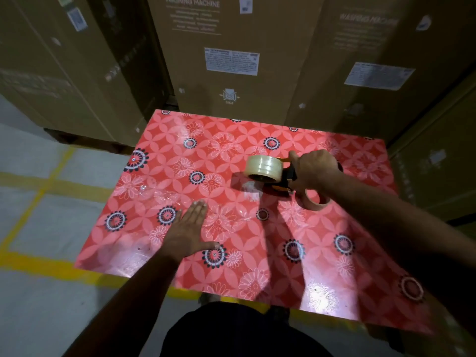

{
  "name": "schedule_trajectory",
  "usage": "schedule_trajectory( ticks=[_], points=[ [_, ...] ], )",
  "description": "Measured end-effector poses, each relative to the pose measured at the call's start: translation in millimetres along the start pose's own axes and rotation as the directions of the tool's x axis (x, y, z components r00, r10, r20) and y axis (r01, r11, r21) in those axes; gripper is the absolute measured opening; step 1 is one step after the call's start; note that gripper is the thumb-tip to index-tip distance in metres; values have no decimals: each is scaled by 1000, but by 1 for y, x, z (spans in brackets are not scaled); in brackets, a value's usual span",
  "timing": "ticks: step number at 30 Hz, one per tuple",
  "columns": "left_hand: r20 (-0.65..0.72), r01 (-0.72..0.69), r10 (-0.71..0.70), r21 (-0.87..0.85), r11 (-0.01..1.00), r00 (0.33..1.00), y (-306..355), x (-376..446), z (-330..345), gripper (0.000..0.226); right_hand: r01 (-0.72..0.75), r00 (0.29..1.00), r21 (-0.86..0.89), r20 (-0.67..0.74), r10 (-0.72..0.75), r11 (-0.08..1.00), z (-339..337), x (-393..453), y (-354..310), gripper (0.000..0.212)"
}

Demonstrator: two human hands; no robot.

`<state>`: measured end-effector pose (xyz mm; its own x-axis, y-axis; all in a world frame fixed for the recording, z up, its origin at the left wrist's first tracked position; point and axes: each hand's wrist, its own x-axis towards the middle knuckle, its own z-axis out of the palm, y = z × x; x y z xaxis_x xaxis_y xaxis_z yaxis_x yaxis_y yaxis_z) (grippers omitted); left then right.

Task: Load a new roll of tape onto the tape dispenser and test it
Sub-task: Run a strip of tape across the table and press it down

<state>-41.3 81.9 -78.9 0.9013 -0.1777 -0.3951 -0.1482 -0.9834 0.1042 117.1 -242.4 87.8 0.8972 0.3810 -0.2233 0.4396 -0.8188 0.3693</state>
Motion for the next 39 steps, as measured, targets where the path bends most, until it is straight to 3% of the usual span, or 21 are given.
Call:
schedule_trajectory(
  ticks=[4,7,9,10,11,13,14,16,20,24,27,29,30,31,33,34,35,37,39],
  points=[
    [2,3,-3,-5,1000,1000,4,3,3,130,-149,989,240,20,148,959,22,-13,0,76],
    [-6,11,-11,-30,999,1000,1,5,7,132,-280,960,600,157,233,750,36,-25,-21,74],
    [-20,12,-13,-58,998,1000,1,6,7,134,-315,943,841,227,242,440,45,-33,-42,57],
    [-22,12,-13,-69,998,1000,1,6,8,135,-312,933,925,256,251,217,50,-38,-55,46],
    [-21,13,-14,-74,997,1000,0,7,8,135,-327,907,945,322,271,-29,57,-40,-69,44],
    [-17,15,-17,-81,997,1000,1,6,8,135,-396,831,761,536,152,-514,69,-45,-96,46],
    [-19,17,-19,-85,996,1000,0,6,9,135,-429,807,650,588,57,-627,75,-46,-105,51],
    [-23,16,-17,-80,997,1000,-1,7,10,136,-468,785,540,618,-48,-699,83,-47,-117,56],
    [-35,4,-7,-79,997,999,-3,8,15,136,-450,749,587,658,72,-673,94,-49,-123,73],
    [-56,2,-6,-72,997,998,-1,6,16,134,-572,671,755,655,348,-319,91,-48,-119,70],
    [-65,-9,4,-84,996,998,-1,3,13,132,-602,642,775,613,460,-193,86,-47,-122,66],
    [-48,-2,-1,-79,997,999,-1,2,12,130,-532,565,842,431,704,-89,80,-53,-135,53],
    [-41,-7,4,-71,997,999,-1,2,13,127,-474,550,880,275,789,24,76,-58,-147,44],
    [-42,-28,26,-54,998,999,0,2,15,123,-392,592,903,102,799,176,67,-63,-161,36],
    [-99,-106,109,36,994,989,3,-1,21,107,-153,830,882,-131,542,447,54,-67,-190,31],
    [-132,-139,149,83,987,980,4,-3,24,96,-41,937,846,-152,315,532,57,-66,-208,39],
    [-164,-163,177,94,982,971,5,-4,28,84,38,987,796,-124,101,604,62,-65,-224,51],
    [-183,-192,202,72,979,962,6,-6,29,79,86,994,698,-13,-108,711,79,-63,-248,73],
    [-167,-214,222,69,974,961,1,-6,28,84,62,992,629,49,-119,775,92,-64,-254,87]
  ],
)
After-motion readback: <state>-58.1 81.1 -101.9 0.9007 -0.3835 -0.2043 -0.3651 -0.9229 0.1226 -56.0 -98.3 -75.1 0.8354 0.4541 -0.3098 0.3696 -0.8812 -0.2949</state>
